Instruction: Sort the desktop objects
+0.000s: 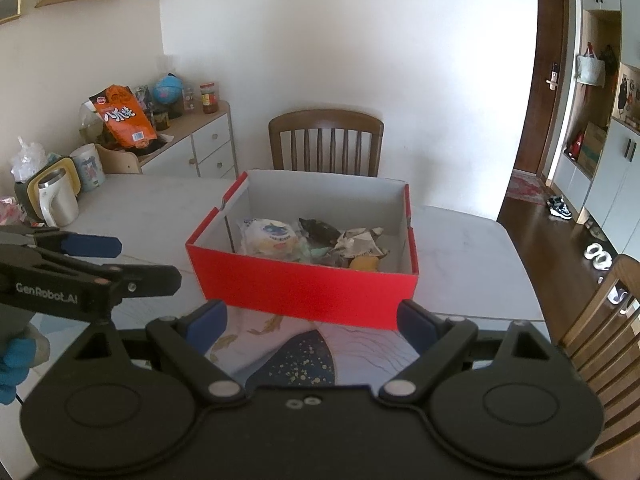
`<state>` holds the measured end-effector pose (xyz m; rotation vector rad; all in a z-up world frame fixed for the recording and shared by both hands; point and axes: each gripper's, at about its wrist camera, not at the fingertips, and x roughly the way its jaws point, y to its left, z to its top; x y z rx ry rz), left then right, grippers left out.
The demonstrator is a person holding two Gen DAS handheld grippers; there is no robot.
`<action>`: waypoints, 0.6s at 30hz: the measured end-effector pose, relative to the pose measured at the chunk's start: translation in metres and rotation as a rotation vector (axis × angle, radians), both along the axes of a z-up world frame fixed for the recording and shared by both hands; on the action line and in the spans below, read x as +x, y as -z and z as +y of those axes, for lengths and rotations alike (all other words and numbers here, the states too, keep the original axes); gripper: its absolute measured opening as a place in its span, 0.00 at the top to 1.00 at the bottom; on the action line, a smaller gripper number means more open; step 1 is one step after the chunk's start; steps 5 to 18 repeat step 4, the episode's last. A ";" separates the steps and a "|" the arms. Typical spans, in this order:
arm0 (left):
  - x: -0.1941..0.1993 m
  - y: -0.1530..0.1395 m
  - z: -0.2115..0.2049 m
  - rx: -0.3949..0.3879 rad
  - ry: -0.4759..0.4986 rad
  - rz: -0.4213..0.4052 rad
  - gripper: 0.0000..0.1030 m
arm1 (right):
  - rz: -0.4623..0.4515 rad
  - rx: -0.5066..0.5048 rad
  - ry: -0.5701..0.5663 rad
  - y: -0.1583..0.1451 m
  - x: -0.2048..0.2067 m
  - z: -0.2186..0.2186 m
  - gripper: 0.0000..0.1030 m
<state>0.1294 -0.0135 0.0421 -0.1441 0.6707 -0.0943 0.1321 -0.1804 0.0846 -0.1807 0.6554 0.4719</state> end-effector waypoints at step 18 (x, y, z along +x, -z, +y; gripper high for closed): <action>-0.001 0.002 0.002 -0.004 -0.006 0.009 0.00 | 0.003 0.002 0.008 0.001 0.001 -0.001 0.10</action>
